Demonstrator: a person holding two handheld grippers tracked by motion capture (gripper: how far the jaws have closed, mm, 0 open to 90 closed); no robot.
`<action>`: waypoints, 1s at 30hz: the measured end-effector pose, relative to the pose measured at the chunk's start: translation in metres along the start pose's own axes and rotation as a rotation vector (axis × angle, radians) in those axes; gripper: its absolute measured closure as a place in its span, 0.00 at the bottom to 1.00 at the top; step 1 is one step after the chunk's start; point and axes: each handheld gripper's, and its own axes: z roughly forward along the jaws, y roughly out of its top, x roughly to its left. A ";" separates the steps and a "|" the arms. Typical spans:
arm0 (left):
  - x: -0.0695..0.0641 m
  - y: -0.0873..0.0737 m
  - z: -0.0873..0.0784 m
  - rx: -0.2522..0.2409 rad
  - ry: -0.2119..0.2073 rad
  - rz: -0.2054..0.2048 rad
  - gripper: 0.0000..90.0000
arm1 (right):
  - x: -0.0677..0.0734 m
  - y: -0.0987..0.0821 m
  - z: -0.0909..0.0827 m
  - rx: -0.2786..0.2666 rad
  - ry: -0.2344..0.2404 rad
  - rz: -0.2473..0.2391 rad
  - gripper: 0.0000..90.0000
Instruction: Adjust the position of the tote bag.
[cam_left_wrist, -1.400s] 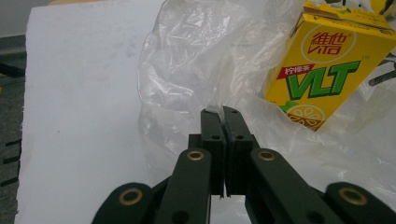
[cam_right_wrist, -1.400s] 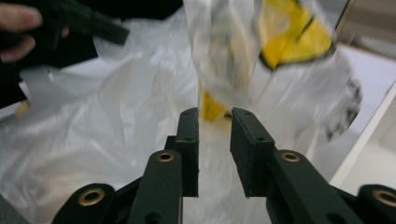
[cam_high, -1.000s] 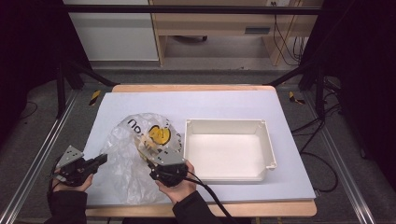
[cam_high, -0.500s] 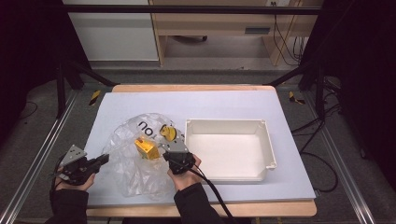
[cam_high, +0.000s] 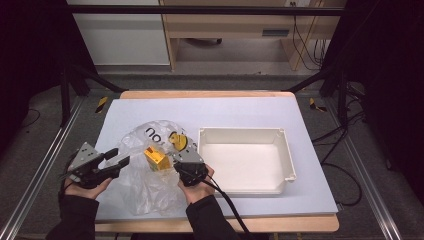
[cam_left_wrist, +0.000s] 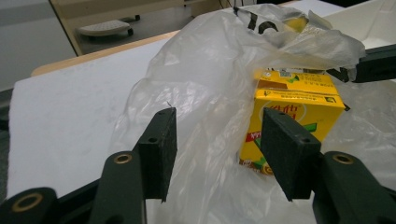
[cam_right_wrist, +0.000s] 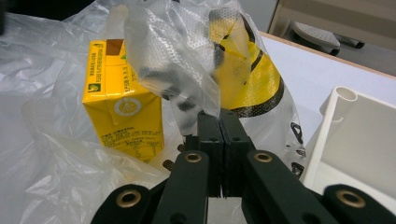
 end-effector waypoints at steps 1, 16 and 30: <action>0.000 0.002 0.006 0.021 -0.002 0.017 0.51 | 0.000 0.000 0.000 -0.001 0.000 0.001 0.99; 0.010 -0.010 0.054 0.181 0.000 0.032 1.00 | 0.001 -0.001 0.009 0.027 -0.025 0.017 0.99; 0.025 -0.003 0.081 0.148 0.014 -0.087 1.00 | -0.001 -0.003 0.022 0.071 -0.086 0.080 0.99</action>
